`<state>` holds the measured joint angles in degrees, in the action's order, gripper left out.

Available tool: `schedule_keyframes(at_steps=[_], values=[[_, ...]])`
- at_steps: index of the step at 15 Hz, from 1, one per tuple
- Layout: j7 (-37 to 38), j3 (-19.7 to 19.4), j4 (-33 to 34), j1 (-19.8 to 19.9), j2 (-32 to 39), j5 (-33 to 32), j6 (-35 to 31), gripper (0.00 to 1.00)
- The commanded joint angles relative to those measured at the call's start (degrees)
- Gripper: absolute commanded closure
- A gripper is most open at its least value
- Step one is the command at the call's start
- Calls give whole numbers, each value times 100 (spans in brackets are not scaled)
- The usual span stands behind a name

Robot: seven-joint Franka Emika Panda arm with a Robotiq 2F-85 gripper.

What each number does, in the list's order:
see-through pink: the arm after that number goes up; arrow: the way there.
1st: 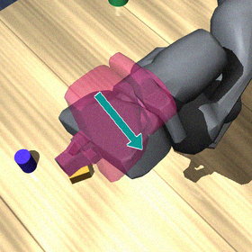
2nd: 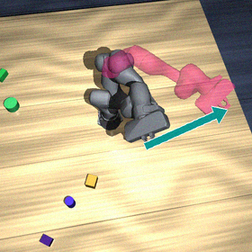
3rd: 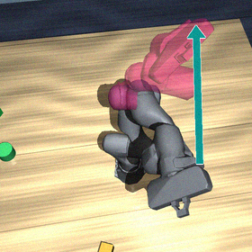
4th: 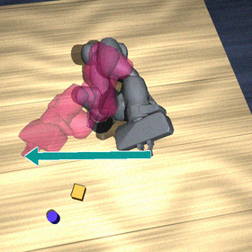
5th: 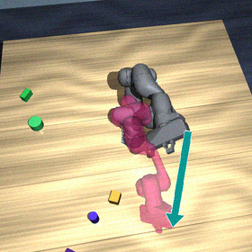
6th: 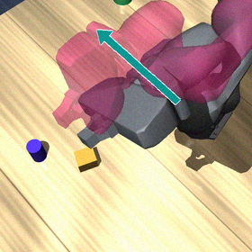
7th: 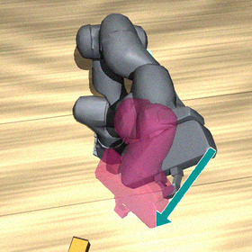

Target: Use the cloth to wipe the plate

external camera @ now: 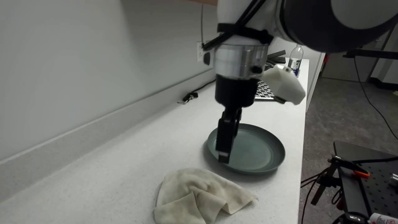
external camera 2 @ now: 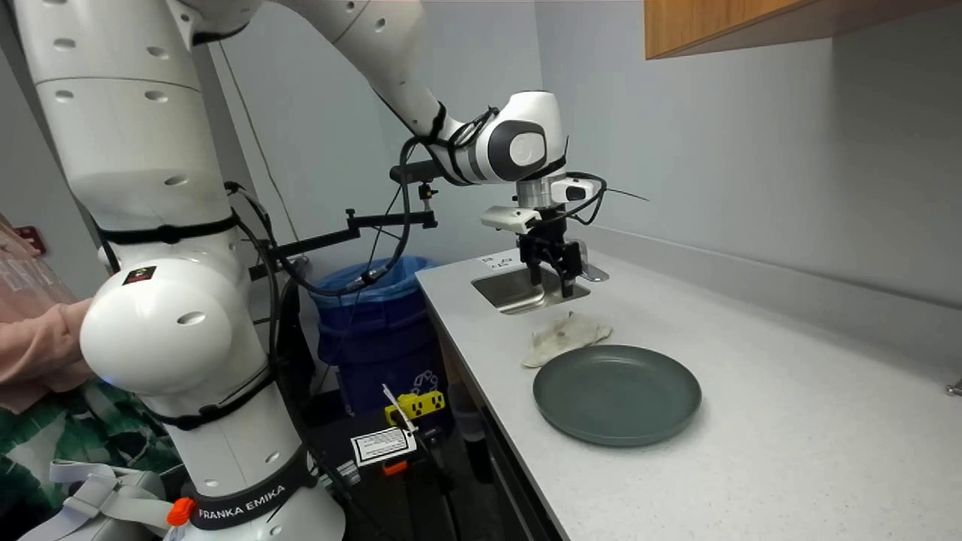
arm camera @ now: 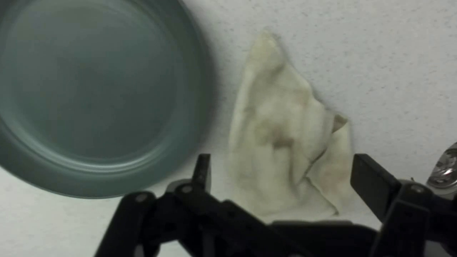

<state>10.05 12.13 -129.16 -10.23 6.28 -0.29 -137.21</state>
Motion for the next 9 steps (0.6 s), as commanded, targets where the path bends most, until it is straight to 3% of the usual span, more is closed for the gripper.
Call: schedule_keyframes(at_steps=[1, 6, 7, 9], values=[[112, 186, 1251, -399, 1237, 50, 112, 0], [1117, -148, 2814, -1364, 2617, -733, 303, 0], [663, 0, 2002, -1068, 2000, -377, 20, 0], [945, -118, 2438, -1339, 2418, -551, 34, 0]])
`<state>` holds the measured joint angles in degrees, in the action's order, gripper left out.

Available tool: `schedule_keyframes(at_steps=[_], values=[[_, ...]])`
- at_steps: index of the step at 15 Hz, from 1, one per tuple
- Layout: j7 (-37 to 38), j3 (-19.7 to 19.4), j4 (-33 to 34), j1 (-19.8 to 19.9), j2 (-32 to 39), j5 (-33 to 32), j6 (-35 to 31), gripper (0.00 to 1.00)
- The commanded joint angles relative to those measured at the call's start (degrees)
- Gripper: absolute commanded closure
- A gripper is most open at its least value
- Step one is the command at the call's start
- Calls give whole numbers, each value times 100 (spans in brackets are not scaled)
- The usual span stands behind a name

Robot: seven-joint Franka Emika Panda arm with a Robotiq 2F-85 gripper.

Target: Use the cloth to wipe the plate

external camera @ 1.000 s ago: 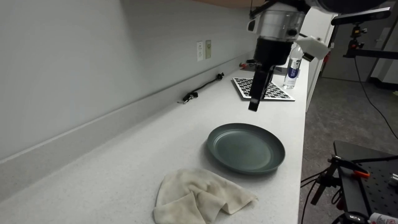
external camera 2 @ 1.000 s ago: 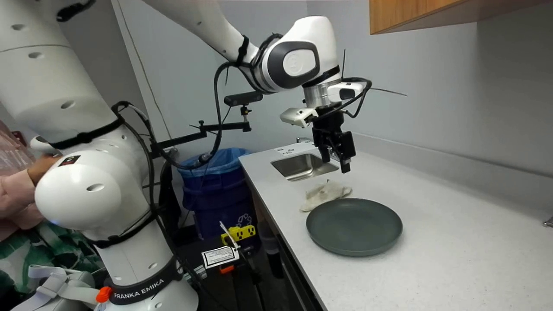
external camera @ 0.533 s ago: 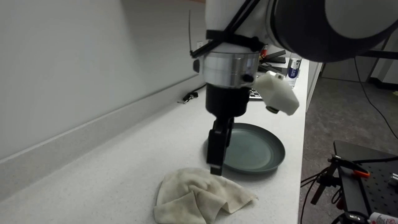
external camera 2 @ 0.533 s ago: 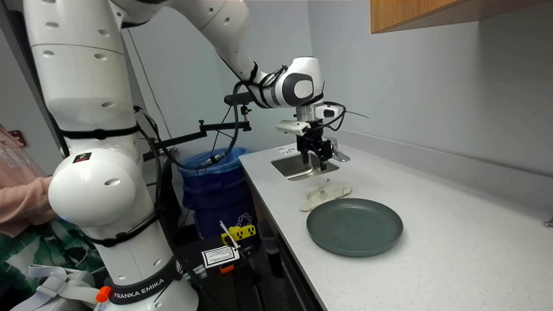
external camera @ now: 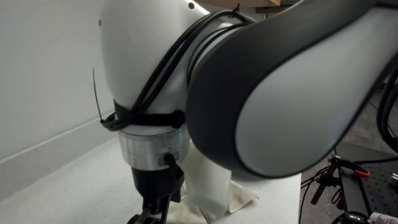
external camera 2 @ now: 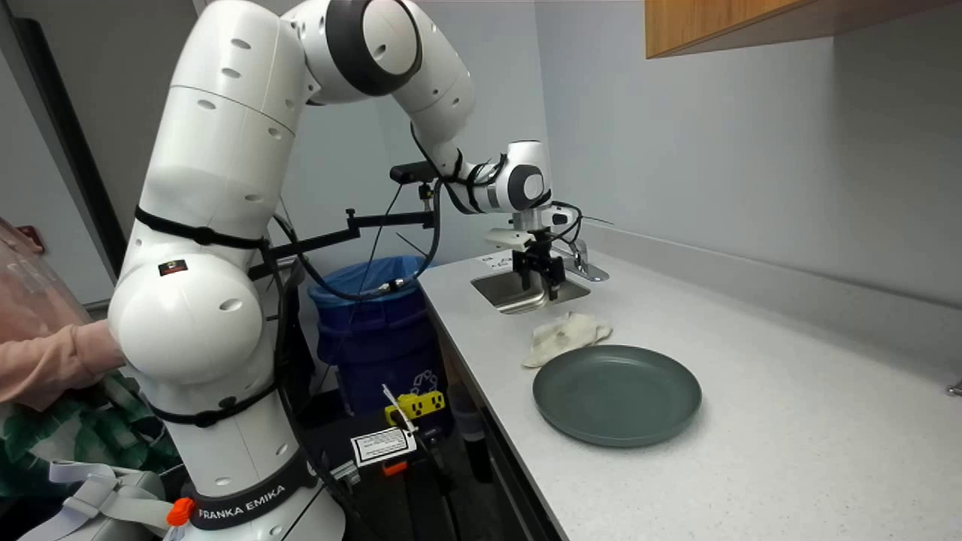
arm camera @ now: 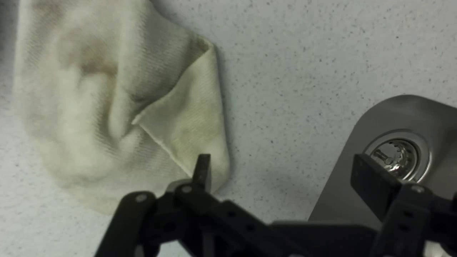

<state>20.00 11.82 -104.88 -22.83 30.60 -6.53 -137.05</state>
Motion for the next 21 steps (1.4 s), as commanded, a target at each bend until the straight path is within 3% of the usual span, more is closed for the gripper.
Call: schedule_keyframes(at_steps=[1, 7, 13, 17, 21], values=[[-12, -115, 126, -132, 102, 57, 22, 0], [42, -221, 235, -159, 151, -22, 166, 0], [100, -492, -404, -60, -186, -133, 6, 0], [450, -868, -824, -185, -443, -664, -161, 0], [698, -931, -1019, -138, -473, -931, -366, 0]])
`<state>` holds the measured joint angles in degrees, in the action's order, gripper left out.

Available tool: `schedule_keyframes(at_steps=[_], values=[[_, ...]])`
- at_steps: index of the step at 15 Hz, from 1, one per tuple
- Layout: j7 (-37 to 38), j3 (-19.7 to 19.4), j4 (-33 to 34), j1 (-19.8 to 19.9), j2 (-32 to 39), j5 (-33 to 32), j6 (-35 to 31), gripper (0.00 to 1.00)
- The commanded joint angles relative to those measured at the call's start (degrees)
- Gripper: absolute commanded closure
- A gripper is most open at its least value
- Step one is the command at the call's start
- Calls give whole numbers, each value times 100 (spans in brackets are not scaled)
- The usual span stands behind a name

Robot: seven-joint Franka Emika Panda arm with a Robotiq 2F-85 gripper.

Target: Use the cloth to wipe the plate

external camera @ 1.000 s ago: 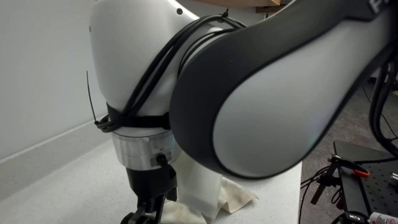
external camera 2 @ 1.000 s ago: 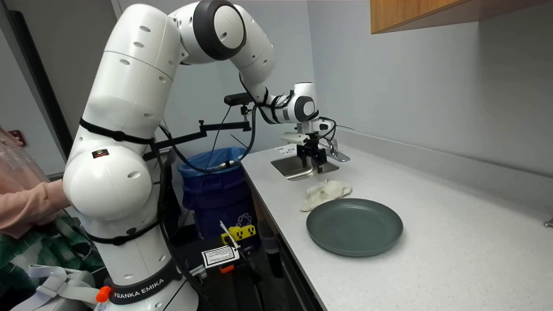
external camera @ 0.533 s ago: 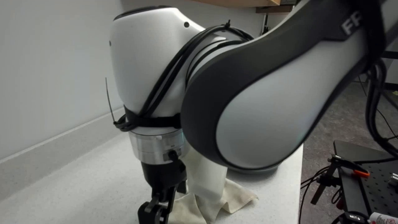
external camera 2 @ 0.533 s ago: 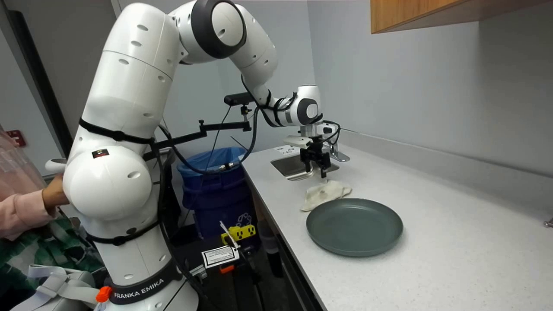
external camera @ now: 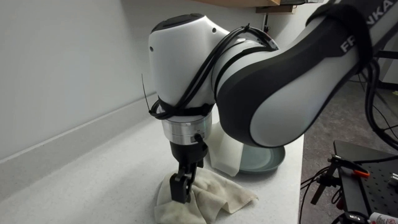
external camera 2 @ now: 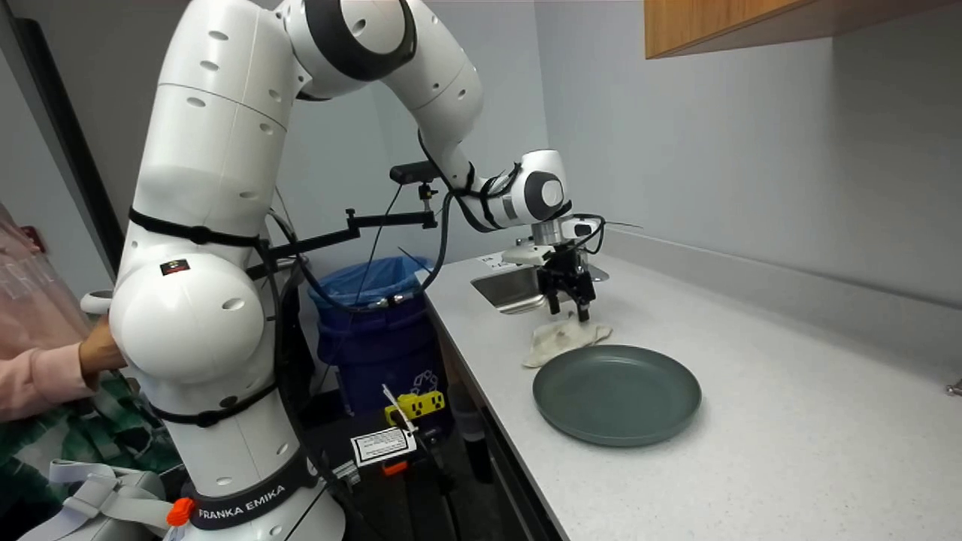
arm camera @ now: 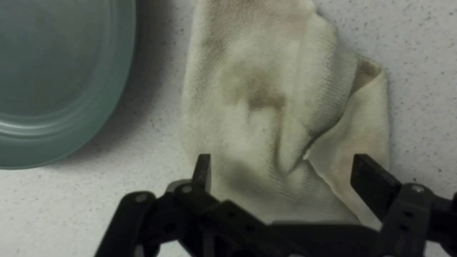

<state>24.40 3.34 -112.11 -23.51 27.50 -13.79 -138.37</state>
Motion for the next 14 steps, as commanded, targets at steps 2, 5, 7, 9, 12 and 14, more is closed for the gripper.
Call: schedule_keyframes(at_steps=[2, 5, 7, 9, 12, 14], values=[[313, -65, -239, -59, 17, -184, -277, 0], [418, -78, -162, -62, 240, -118, -438, 0], [526, -142, -113, -108, 355, -143, -540, 0], [592, -187, -57, -128, 442, -121, -641, 0], [614, -180, -16, -128, 499, -33, -760, 27], [626, -165, -47, -154, 450, -14, -755, 39]])
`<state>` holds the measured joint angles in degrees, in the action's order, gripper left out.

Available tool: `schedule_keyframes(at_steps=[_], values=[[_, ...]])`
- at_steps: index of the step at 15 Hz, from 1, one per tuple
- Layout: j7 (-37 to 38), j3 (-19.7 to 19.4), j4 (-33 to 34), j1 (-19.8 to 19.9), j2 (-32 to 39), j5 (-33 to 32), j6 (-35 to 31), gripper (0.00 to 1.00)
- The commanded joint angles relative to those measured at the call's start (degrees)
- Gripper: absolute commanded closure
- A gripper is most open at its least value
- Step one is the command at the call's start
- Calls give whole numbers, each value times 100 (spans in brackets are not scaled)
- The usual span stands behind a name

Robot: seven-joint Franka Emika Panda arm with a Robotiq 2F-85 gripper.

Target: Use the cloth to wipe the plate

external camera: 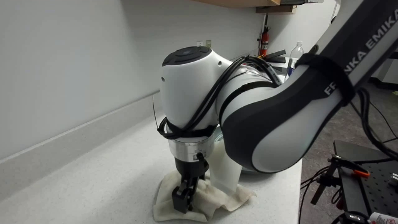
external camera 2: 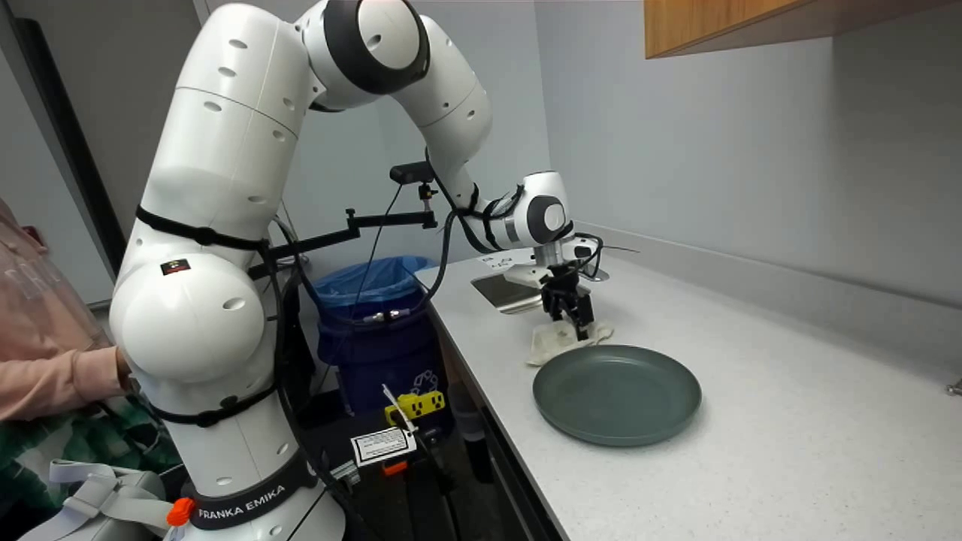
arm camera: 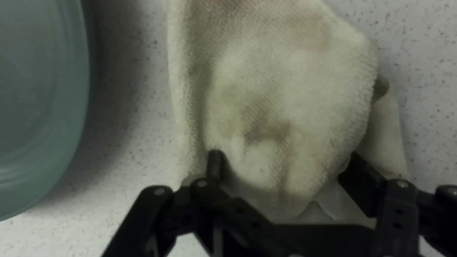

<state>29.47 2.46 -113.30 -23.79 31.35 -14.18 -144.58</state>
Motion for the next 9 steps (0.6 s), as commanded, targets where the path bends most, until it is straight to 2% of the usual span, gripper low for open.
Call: schedule_keyframes(at_steps=[1, 5, 8, 9], values=[[140, -82, 65, -152, 35, 16, -93, 48], [51, 9, -133, -127, -265, 91, -106, 77], [-45, 77, -541, -32, -698, 152, -152, 99], [-58, 94, -698, -1, -853, 178, -166, 100]])
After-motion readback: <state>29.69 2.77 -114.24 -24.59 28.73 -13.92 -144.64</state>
